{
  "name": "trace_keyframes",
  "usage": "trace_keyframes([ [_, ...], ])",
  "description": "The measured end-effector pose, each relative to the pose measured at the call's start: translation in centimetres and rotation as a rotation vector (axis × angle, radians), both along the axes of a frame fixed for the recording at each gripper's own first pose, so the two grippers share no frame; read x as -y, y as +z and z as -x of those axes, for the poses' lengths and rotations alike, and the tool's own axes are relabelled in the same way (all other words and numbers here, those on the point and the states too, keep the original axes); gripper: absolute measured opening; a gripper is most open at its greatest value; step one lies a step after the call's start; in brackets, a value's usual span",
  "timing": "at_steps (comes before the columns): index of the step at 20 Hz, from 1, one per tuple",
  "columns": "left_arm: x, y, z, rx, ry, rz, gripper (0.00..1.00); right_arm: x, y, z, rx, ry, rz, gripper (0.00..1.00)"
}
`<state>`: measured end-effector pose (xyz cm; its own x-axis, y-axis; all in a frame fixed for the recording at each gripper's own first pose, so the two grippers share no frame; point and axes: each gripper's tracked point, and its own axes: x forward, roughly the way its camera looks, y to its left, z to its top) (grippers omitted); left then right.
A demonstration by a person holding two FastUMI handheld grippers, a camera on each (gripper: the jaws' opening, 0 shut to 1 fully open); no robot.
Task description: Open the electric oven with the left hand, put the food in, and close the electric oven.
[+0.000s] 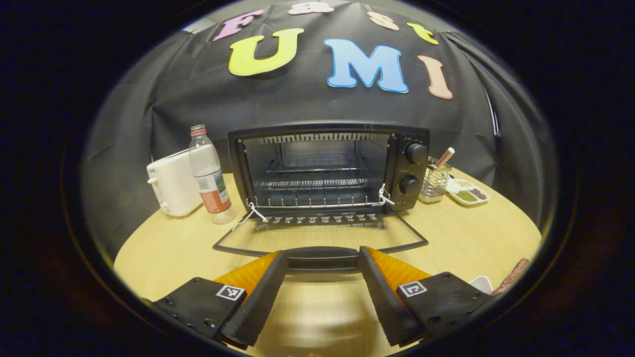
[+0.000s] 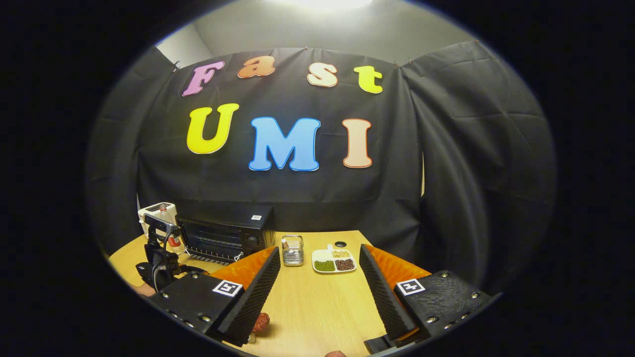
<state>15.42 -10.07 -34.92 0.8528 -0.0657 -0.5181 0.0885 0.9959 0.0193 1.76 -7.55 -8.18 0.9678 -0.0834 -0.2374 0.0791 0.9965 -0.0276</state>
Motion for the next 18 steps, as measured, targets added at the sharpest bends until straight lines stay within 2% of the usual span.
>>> trace_keyframes([
  [5, -1.1, 2.0, 1.6, 0.018, 0.029, -0.001, 0.97, -1.2, -0.5, -0.4, 0.002, 0.063, -0.001, 0.97],
  [7, -1.7, 4.9, 2.2, 0.065, 0.040, 0.014, 1.00, -2.0, -1.5, -0.5, -0.012, 0.083, -0.025, 0.97],
  [9, -2.2, 8.2, 2.8, 0.117, 0.050, 0.031, 0.97, -2.7, -2.7, -0.5, -0.039, 0.106, -0.043, 0.97],
  [11, -3.2, 11.7, 3.4, 0.173, 0.064, 0.041, 1.00, -3.3, -3.7, -0.6, -0.056, 0.126, -0.062, 0.97],
  [12, -3.6, 13.4, 3.7, 0.200, 0.070, 0.045, 0.97, -3.6, -4.3, -0.7, -0.067, 0.139, -0.072, 0.97],
  [13, -3.8, 15.1, 4.2, 0.230, 0.073, 0.050, 1.00, -4.0, -4.8, -0.7, -0.077, 0.152, -0.081, 0.97],
  [15, -4.4, 18.4, 5.1, 0.287, 0.078, 0.054, 1.00, -4.7, -6.0, -0.7, -0.104, 0.179, -0.107, 0.97],
  [16, -4.8, 20.0, 5.6, 0.311, 0.080, 0.056, 0.96, -5.1, -6.7, -0.7, -0.120, 0.190, -0.121, 0.97],
  [18, -5.3, 22.8, 7.0, 0.354, 0.083, 0.061, 1.00, -5.7, -8.1, -0.6, -0.161, 0.209, -0.147, 0.97],
])
